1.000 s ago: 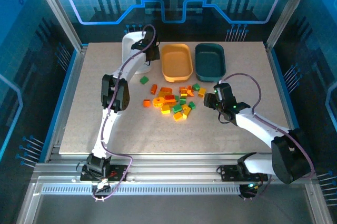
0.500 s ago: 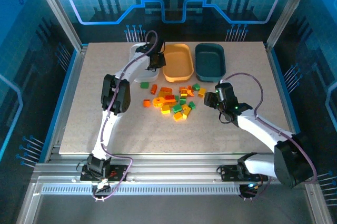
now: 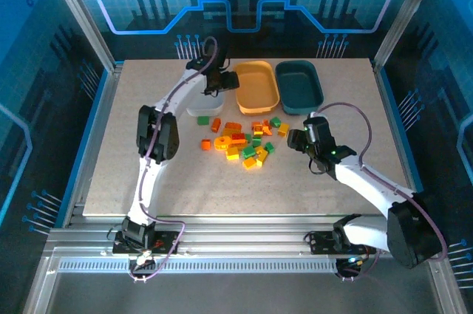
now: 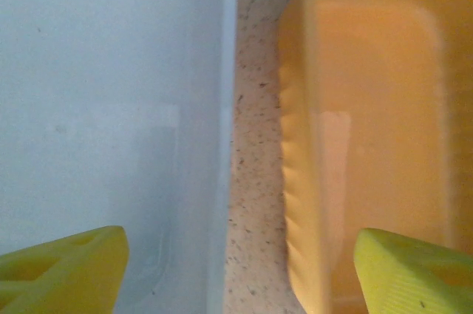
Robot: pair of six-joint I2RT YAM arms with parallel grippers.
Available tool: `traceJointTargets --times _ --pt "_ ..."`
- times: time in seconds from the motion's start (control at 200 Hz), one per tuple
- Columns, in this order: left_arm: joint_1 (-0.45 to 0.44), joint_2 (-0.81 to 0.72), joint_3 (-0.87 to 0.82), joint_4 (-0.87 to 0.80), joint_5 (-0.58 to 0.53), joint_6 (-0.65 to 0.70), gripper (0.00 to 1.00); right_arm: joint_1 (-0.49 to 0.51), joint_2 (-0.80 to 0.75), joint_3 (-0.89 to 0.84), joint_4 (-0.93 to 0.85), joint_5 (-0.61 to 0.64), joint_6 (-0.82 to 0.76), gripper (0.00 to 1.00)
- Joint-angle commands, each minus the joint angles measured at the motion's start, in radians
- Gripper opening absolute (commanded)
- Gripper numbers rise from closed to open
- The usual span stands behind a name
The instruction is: Sort the legos into containers by color
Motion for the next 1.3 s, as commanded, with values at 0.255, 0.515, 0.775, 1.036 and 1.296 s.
traceJointTargets --times 0.255,0.515,0.775,1.036,1.296 --pt "0.179 -0.277 -0.216 0.001 0.182 -0.070 0.89 -0.252 0.599 0.789 -0.396 -0.016 -0.366 0.84" --pt "0.186 -0.539 -0.773 0.282 0.340 -0.263 0.91 -0.344 0.878 1.092 -0.514 -0.064 -0.456 0.86" --pt "0.124 -0.668 -0.884 0.275 0.422 -0.290 0.91 -0.408 1.019 1.162 -0.499 -0.258 -0.477 0.77" --pt "0.116 -0.714 -0.851 0.254 0.367 -0.207 0.92 -0.365 1.041 1.149 -0.453 -0.261 -0.459 0.47" --pt "0.116 -0.777 -0.895 0.283 0.358 -0.187 0.92 -0.307 0.991 1.088 -0.370 -0.205 -0.429 0.29"
